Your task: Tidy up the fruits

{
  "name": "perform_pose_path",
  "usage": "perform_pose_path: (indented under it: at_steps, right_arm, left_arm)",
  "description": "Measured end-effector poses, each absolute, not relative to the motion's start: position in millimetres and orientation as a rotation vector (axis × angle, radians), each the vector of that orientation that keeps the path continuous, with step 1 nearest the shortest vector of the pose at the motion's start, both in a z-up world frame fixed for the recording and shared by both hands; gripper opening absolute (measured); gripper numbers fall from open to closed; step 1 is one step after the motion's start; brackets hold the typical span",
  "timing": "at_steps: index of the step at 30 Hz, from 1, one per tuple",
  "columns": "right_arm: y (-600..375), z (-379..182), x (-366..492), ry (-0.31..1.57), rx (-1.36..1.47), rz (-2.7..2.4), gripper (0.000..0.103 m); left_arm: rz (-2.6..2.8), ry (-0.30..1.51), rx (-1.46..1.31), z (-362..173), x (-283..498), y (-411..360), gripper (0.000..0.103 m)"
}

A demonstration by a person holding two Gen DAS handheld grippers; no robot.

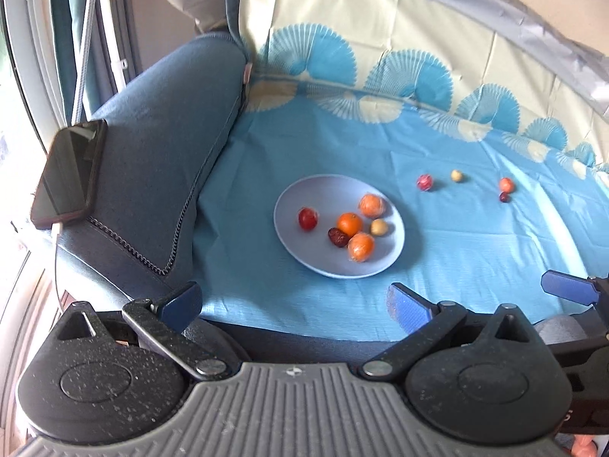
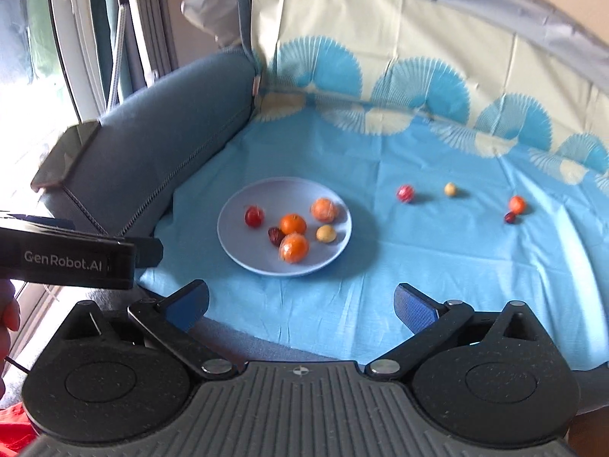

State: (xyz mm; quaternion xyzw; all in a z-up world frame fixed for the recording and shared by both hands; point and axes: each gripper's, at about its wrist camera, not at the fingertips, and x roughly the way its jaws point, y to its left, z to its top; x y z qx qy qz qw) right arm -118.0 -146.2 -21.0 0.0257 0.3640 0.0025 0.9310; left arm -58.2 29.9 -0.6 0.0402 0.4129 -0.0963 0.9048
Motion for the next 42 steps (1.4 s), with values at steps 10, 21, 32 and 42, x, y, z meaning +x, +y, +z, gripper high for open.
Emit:
perform_pose_path:
  at_steps: [10,21,32,42]
  right_arm:
    - [-146.1,2.4,-152.9,0.650,0.025,0.012,0.102]
    - [-139.6,13.0,-169.2,0.594,0.003,0.026,0.102]
    - [-149.8,9.5,-171.4,0.582,0.032,0.004,0.102]
    - [-170.1,-6.2,-164.3,0.580,0.079,-0.050,0.102]
  left_arm:
    - [-0.205,0.774,0.088,24.7,-87.7,26.2,0.103]
    - [-0.198,0.748,0.081,38.1,-102.2,27.8,0.103]
    - [-0.205,0.768,0.120,34.5,-98.6,16.8,0.103]
    - [-0.186,0.834,0.158,18.8,-73.6,-1.8,0.103]
